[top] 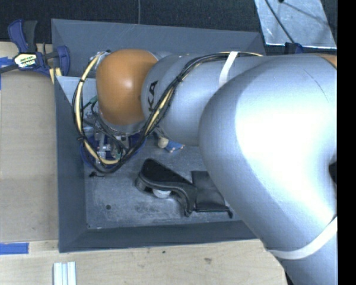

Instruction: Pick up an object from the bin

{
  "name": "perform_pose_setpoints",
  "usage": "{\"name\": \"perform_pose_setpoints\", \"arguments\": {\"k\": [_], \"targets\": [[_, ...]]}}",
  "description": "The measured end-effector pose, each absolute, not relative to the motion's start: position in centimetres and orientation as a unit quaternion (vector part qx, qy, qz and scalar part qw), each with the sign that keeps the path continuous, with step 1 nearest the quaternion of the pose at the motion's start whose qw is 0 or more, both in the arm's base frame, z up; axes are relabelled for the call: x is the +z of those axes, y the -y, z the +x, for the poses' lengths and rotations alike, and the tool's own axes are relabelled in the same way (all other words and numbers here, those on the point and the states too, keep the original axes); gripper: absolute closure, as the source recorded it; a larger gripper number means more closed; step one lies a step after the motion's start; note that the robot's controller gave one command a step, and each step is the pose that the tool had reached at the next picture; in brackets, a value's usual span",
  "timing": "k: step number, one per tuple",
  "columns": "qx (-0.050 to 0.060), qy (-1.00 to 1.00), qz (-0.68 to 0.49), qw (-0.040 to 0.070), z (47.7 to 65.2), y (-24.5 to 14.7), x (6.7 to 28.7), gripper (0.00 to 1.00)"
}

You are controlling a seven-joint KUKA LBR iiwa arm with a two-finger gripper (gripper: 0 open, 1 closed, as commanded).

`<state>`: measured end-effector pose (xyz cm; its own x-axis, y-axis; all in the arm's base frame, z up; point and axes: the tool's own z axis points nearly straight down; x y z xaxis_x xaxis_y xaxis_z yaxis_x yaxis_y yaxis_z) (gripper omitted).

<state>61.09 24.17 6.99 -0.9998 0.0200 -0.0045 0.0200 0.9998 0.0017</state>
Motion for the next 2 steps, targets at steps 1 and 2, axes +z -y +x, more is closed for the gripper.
{"name": "perform_pose_setpoints", "arguments": {"k": [1, 2], "targets": [[0.003, -1.0, 0.01, 0.003, 61.1, -24.3, 7.4, 1.0], [0.002, -1.0, 0.008, 0.006, 61.4, -23.9, 20.1, 1.0]]}}
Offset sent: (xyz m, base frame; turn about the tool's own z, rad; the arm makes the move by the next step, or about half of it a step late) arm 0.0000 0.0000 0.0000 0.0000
